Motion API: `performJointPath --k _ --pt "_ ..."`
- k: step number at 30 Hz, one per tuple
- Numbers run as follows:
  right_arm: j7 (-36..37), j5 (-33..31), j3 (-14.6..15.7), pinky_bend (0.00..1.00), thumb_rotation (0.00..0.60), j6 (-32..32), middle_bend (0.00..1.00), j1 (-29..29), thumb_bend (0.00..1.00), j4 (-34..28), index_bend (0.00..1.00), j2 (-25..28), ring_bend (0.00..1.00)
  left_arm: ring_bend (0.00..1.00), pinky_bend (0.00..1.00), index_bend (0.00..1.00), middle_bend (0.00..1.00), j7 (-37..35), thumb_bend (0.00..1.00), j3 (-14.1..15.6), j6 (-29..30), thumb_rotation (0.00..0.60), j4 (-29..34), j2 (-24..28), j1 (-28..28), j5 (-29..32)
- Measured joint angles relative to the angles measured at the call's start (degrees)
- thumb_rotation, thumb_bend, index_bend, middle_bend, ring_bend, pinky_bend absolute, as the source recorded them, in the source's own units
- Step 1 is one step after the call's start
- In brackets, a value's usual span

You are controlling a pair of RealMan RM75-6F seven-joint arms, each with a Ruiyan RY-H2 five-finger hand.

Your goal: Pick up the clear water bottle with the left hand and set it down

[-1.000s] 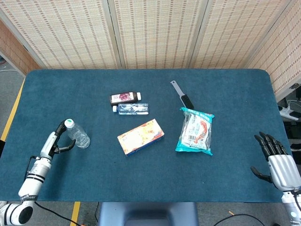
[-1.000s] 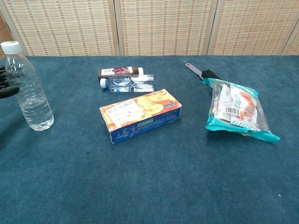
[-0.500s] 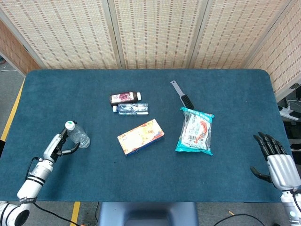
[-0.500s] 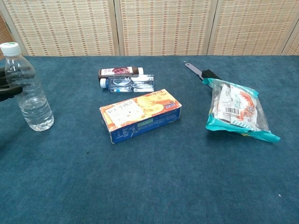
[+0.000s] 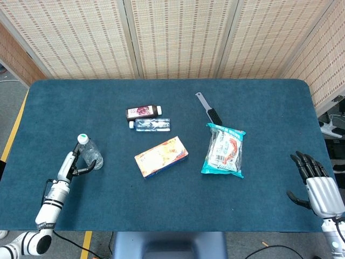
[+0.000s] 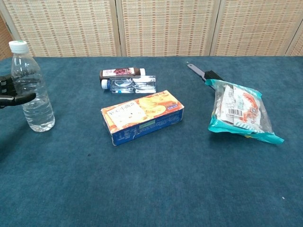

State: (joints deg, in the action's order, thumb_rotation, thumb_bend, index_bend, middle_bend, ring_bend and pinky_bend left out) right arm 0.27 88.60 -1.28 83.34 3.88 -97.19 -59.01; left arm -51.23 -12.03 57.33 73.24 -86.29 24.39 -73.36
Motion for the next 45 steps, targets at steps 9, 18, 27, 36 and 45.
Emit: performJointPath --k 9,18,27,36,45 --pt "-0.12 -0.06 0.02 0.13 0.600 -0.12 0.00 0.06 0.14 0.00 0.00 -0.06 0.00 0.29 0.06 0.29 0.34 6.44 0.40 -4.11 5.30 0.600 -1.93 -4.78 -1.70 5.76" --pt "0.18 -0.17 -0.01 0.13 0.600 -0.14 0.00 0.08 0.14 -0.16 0.00 0.13 0.00 0.35 0.13 0.32 0.37 10.83 0.40 -5.16 7.39 0.600 -0.70 -2.66 -1.78 4.73" --pt "0.32 -0.02 0.09 0.13 0.600 -0.14 0.00 0.08 0.14 -0.18 0.00 0.22 0.00 0.36 0.17 0.32 0.38 30.72 0.40 -6.66 12.32 0.600 -1.92 -1.96 -0.57 5.82" --pt "-0.14 -0.44 0.19 0.13 0.600 -0.99 0.00 0.33 0.14 -0.23 0.00 0.22 0.00 0.36 0.20 0.33 0.40 28.09 0.40 -9.03 10.07 0.600 2.58 -0.57 -0.51 7.11" --pt "-0.20 -0.49 0.19 0.13 0.600 -1.00 0.00 0.37 0.14 -0.33 0.00 0.23 0.00 0.36 0.20 0.33 0.39 -8.76 0.40 -12.13 3.88 0.600 8.28 2.96 -1.75 6.18"
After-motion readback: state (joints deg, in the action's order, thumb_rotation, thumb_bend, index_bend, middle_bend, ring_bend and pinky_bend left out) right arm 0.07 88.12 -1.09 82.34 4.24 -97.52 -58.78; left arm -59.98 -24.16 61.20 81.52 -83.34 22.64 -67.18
